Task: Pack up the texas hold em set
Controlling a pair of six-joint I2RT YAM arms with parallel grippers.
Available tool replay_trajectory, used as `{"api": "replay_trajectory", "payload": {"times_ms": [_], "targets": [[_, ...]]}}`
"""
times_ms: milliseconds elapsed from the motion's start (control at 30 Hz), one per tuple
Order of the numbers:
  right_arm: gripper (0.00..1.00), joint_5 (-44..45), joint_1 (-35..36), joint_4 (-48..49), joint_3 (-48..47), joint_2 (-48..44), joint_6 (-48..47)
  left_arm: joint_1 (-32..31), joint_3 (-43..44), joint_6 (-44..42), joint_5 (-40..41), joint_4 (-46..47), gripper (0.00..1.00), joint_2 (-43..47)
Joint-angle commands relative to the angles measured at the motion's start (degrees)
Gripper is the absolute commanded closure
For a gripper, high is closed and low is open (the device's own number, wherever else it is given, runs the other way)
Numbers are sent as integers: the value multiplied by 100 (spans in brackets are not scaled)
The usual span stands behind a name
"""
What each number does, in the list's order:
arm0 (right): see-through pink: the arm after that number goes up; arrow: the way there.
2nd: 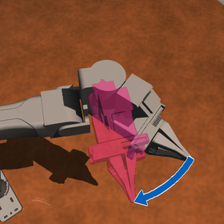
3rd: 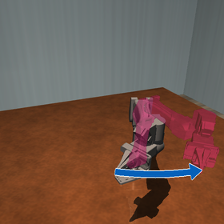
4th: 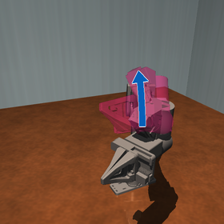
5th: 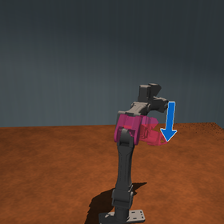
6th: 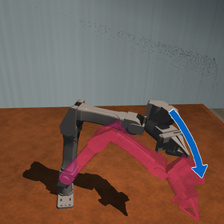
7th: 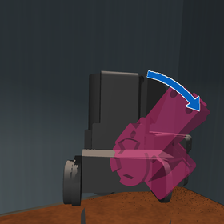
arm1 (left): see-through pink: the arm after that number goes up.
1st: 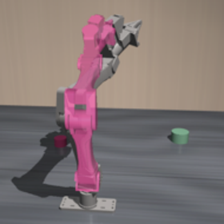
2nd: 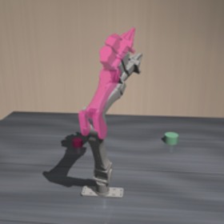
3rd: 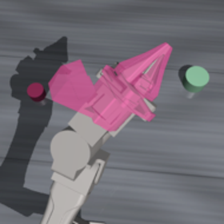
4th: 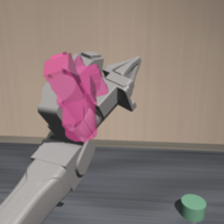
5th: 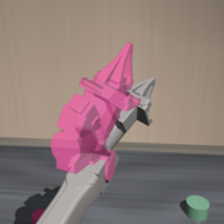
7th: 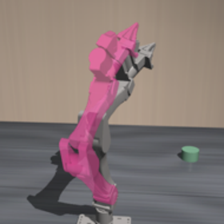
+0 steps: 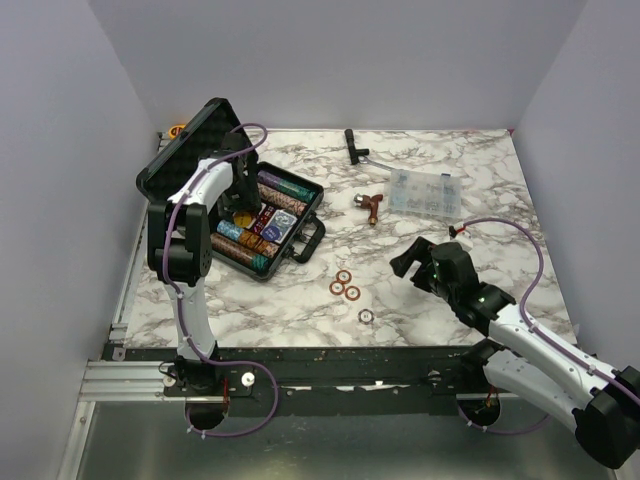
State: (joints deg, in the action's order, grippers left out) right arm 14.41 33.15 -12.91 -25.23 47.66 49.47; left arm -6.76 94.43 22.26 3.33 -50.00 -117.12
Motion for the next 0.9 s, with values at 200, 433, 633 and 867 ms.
{"api": "replay_trajectory", "payload": {"times_ms": [200,433,633,867], "targets": [[12,-79,-27,100,67,-79,23,8,497,-616,434,-905,38,-304],[12,-84,-28,100,62,-97,50,-17,1114,-825,488,-1449,38,-849],[12,-53,-32,59,67,-110,55,-53,1160,-925,543,-1458,37,-1022],[12,-53,-32,69,45,-60,27,-53,1075,-943,521,-1385,50,-975]]}}
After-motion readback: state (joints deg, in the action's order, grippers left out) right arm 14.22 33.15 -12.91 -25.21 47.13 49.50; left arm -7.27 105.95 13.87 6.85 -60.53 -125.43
